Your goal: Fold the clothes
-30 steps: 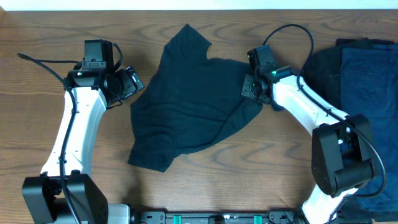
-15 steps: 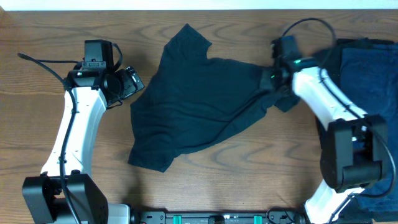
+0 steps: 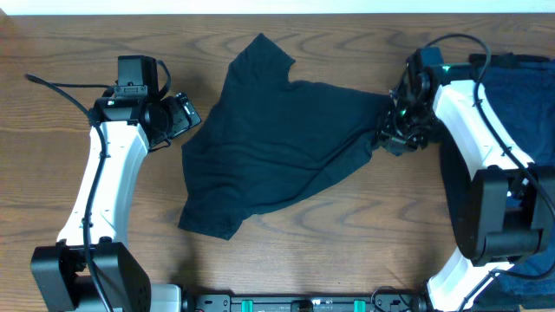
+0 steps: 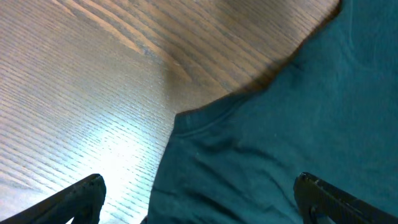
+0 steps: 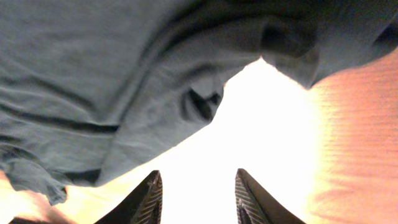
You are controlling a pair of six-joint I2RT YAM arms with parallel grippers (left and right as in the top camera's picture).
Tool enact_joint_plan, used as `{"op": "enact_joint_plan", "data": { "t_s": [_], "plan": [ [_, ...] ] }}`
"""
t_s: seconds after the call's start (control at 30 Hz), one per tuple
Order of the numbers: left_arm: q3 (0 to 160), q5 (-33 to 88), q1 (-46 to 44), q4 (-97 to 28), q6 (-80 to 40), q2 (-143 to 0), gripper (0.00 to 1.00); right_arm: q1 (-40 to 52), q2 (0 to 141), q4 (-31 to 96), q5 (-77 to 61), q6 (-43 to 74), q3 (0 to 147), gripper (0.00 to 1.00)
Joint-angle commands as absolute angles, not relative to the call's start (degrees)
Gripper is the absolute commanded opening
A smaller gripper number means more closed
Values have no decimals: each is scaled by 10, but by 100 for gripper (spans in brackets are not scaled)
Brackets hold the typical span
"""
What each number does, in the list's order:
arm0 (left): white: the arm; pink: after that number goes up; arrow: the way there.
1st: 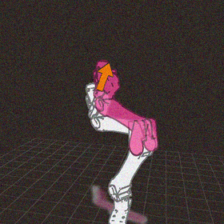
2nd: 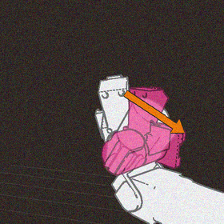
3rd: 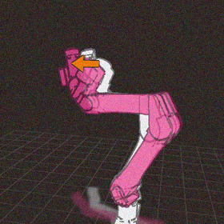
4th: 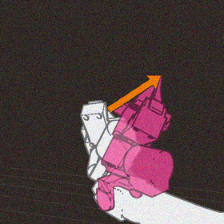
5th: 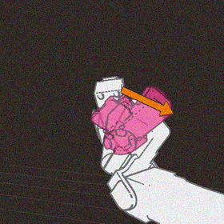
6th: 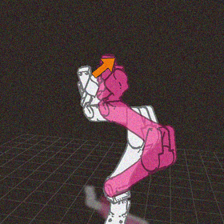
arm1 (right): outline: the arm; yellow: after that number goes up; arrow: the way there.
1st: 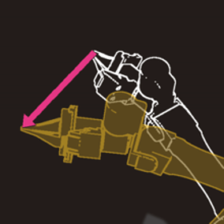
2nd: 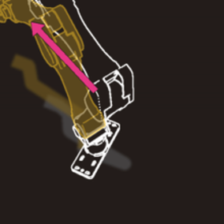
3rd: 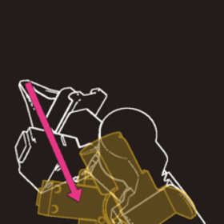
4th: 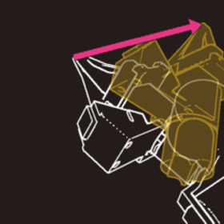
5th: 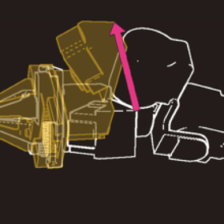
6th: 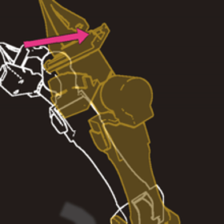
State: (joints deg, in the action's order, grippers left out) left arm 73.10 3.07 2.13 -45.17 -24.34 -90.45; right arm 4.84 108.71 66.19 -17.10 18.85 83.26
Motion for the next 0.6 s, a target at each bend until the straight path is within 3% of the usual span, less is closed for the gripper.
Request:
{"op": "enact_joint_plan", "data": {
  "t_s": [0.0,0.2,0.37,0.5,0.57],
  "plan": [
    [732,32,22,-454,-241,-908,98,67,1089,635,-180,223,784,37],
    [732,32,22,-454,-241,-908,98,72,1089,488,-180,227,696,48],
    [732,32,22,-454,-241,-908,98,72,1089,389,-180,226,645,51],
    [732,32,22,-454,-241,-908,98,72,1089,356,-180,227,628,45],
    [732,32,22,-454,-241,-908,98,73,1089,354,-180,227,628,34]
  ]
}}
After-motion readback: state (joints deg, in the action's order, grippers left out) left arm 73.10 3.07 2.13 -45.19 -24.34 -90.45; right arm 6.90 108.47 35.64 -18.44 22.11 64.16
